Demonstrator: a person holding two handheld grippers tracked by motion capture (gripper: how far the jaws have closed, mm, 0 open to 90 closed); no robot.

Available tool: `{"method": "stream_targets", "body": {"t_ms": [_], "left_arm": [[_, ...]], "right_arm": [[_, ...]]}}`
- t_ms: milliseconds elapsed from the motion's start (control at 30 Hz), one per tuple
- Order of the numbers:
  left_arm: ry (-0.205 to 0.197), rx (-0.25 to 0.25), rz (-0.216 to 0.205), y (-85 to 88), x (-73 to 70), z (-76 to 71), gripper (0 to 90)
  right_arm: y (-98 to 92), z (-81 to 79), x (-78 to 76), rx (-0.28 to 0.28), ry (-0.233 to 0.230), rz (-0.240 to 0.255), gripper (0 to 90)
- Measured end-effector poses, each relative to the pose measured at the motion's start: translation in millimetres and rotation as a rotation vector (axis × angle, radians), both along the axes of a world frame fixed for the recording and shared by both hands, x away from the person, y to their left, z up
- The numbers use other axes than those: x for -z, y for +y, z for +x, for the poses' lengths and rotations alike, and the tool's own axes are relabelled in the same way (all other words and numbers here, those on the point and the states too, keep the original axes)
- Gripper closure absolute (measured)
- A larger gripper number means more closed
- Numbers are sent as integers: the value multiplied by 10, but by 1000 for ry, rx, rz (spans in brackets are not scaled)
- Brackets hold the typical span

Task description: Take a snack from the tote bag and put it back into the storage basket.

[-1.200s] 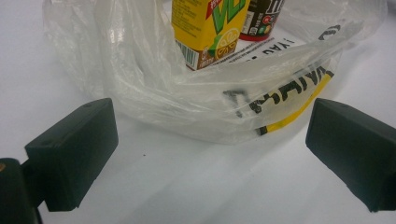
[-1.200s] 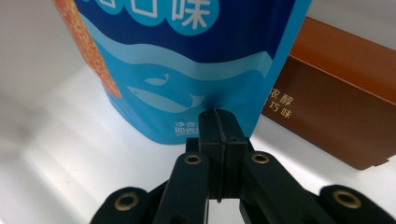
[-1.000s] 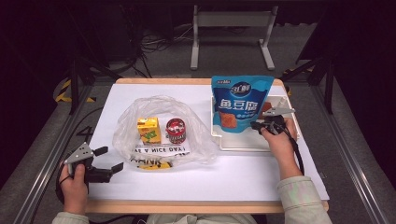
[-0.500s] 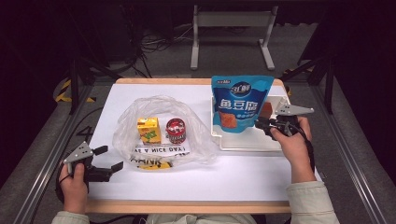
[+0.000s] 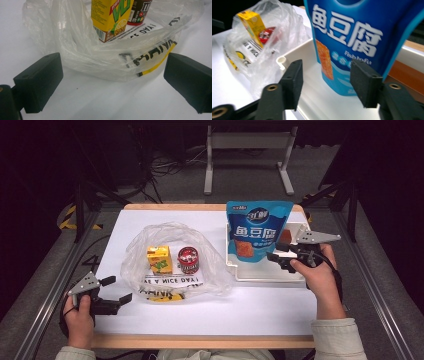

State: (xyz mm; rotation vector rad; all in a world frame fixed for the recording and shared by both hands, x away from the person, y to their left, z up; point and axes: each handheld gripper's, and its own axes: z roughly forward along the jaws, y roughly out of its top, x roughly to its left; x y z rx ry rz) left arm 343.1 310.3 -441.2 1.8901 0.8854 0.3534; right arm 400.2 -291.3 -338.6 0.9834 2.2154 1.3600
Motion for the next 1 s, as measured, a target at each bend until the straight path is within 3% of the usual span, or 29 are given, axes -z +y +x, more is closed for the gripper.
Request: {"method": "stream_targets", "body": {"t_ms": [133, 333, 600, 1000], "left_arm": [[-2, -3, 4, 8, -3, -2, 29], [-1, -1, 5, -20, -4, -1, 29], [3, -4, 5, -27, 1, 8, 29], [-2, 6, 6, -43, 3, 31, 29]], "right_arm": [[70, -29, -91, -17, -22, 9, 325], [134, -43, -197, -40, -39, 12, 277], [327, -5, -289, -83, -45, -49, 242], [661, 65, -387, -147, -52, -56, 226]]}}
